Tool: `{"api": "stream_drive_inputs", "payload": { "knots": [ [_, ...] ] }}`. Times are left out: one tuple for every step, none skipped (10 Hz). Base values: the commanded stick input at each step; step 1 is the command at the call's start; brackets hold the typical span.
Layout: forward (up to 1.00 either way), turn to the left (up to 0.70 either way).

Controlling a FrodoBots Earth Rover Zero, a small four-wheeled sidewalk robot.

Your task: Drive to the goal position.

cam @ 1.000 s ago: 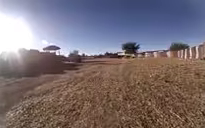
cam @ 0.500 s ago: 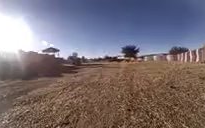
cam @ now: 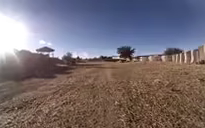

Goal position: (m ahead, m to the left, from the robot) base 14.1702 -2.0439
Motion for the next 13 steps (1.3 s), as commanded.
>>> {"api": "stream_drive_inputs", "payload": {
  "knots": [
    [0.50, 0.00],
    [0.50, 0.00],
    [0.50, 0.00],
    [0.50, 0.00],
    [0.50, 0.00],
    [0.50, 0.00],
    [0.50, 0.00],
    [0.50, 0.00],
    [0.50, 0.00],
    [0.50, 0.00],
    [0.50, 0.00],
    [0.50, 0.00],
    [0.50, 0.00]
  ]
}}
